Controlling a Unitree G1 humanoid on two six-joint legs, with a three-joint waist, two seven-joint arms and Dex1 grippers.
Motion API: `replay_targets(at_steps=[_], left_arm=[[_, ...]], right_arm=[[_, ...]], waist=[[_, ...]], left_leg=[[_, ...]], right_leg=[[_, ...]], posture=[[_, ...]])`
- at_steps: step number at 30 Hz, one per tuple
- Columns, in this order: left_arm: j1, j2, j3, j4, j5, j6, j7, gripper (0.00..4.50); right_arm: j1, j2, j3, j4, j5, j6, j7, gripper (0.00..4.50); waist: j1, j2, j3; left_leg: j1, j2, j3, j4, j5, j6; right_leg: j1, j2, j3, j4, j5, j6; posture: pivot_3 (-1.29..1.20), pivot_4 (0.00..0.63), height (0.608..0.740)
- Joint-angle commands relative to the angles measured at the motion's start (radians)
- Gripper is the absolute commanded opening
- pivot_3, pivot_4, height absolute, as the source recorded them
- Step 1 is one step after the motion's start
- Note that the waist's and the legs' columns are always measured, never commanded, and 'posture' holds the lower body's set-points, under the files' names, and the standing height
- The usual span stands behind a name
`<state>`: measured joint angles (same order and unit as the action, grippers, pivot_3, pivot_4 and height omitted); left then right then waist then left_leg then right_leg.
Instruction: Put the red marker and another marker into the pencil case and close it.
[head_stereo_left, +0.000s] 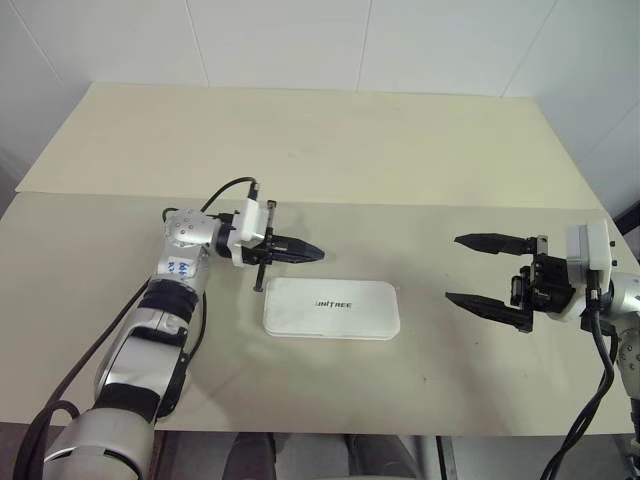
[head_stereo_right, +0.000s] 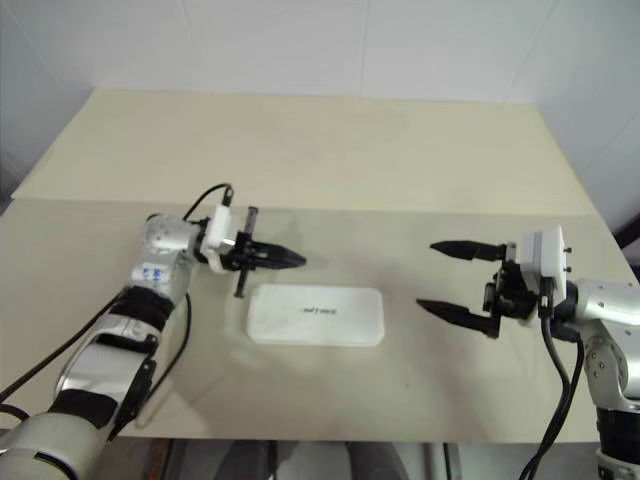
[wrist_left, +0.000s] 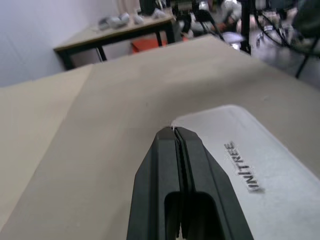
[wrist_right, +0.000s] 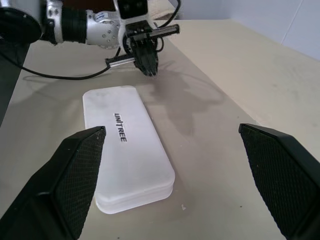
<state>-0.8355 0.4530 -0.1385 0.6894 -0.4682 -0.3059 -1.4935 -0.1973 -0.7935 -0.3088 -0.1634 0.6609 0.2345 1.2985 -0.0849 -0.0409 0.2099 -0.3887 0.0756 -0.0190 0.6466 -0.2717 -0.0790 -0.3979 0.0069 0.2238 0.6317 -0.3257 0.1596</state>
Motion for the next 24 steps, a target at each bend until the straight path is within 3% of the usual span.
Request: replay_targets(at_steps=[1, 5, 14, 24], left_arm=[[0.065, 0.039, 0.082, -0.171, -0.095, 0.150, -0.022, 0.22], [0.142, 0.128, 0.122, -0.292, -0.130, 0.300, -0.062, 1.28], [0.146, 0.244, 0.194, -0.257, -0.091, 0.320, -0.065, 4.35], [0.144, 0.308, 0.216, -0.267, -0.105, 0.383, -0.092, 4.47]], right_arm=[[-0.026, -0.016, -0.002, 0.009, 0.000, -0.018, 0.014, 4.50], [-0.050, -0.026, 0.001, 0.042, -0.009, -0.022, 0.032, 4.50], [-0.069, -0.018, 0.007, 0.050, -0.019, -0.033, 0.032, 4.50], [-0.021, 0.015, 0.006, 0.001, -0.012, -0.042, -0.009, 4.50]], waist=[[0.002, 0.000, 0.000], [0.001, 0.001, 0.000], [0.001, 0.001, 0.001], [-0.001, 0.001, 0.001]], left_leg=[[0.000, 0.000, 0.000, 0.000, 0.000, 0.000], [0.000, 0.000, 0.000, 0.001, 0.000, 0.000], [0.001, 0.000, 0.000, 0.002, 0.001, -0.001], [0.001, 0.000, 0.001, 0.001, 0.000, -0.001]], right_leg=[[0.000, 0.000, 0.000, 0.000, 0.000, 0.000], [0.000, 0.000, 0.000, 0.001, 0.000, 0.000], [0.000, 0.000, 0.000, 0.003, 0.000, 0.000], [0.000, 0.000, -0.001, 0.002, -0.001, -0.001]], posture=[[0.00, 0.150, 0.740], [0.00, 0.150, 0.740], [0.00, 0.150, 0.740], [0.00, 0.150, 0.740]])
